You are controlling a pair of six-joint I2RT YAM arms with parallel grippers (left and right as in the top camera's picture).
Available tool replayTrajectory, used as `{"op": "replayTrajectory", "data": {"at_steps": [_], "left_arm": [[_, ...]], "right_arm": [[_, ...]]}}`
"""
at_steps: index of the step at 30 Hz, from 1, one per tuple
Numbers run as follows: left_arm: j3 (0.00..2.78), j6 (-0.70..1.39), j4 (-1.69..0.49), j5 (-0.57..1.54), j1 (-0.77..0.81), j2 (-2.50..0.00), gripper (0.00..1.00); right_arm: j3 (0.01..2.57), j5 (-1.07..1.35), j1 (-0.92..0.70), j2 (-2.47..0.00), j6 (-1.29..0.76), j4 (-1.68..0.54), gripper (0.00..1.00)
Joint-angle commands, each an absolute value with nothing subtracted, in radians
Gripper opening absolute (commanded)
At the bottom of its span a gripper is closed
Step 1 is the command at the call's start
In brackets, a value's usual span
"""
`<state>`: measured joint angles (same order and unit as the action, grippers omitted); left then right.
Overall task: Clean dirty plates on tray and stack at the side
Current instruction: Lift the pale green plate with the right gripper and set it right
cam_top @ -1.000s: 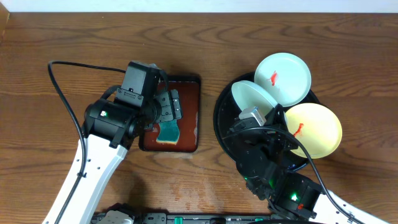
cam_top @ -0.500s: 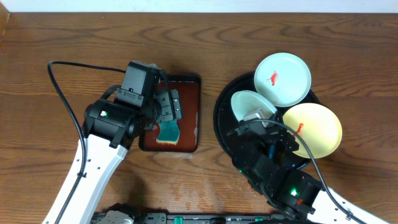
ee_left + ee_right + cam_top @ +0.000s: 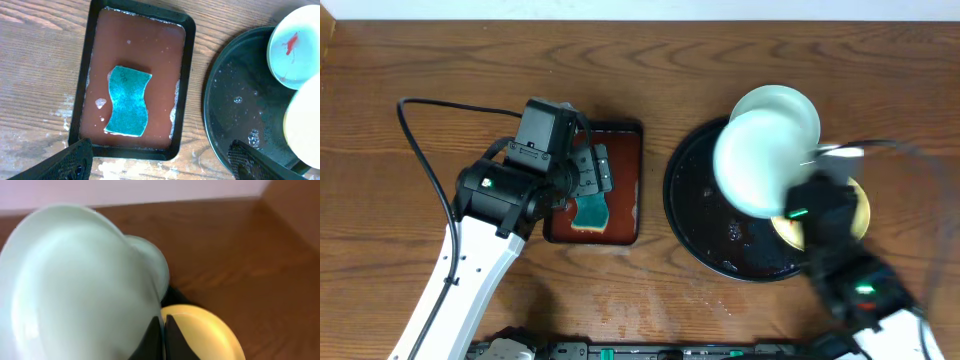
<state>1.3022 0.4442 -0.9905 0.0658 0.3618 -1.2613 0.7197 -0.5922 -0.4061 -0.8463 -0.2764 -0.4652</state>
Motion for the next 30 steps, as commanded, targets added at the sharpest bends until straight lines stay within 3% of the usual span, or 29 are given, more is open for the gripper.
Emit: {"op": "replayTrajectory", "data": {"at_steps": [1,7,9,21,27,29,30], "left_arm": [[1.320,0.442,-0.993,0.064,0.358,-1.262,0.87],[1.320,0.442,-0.993,0.064,0.358,-1.262,0.87],[1.320,0.442,-0.993,0.064,0.358,-1.262,0.87],[1.320,0.442,-0.993,0.064,0.358,-1.262,0.87],[1.320,0.442,-0.993,0.064,0.358,-1.262,0.87],[1.320,0.442,-0.993,0.064,0.358,-1.262,0.87],[1.320,0.442,-0.993,0.064,0.358,-1.262,0.87]], "right_arm": [[0.772,-0.142,-0.044,-0.789,-0.344,-0.485,0.01],[0.772,0.043,0.495,-0.878,-0.438,-0.476,0.01],[0.772,0.015,0.579,-0.942,-0.485,-0.450,0.01],[0.772,-0.006,0.757,-1.478,-0.531,-0.212,0.01],[0.772,0.183,0.857,-1.645,-0.498,-0.147,0.02],[0.772,0.253,0.872,-1.647,-0.456,-0.122,0.29],[0.773,0.286,0.873,-1.633,-0.434,-0.114,0.35]]}}
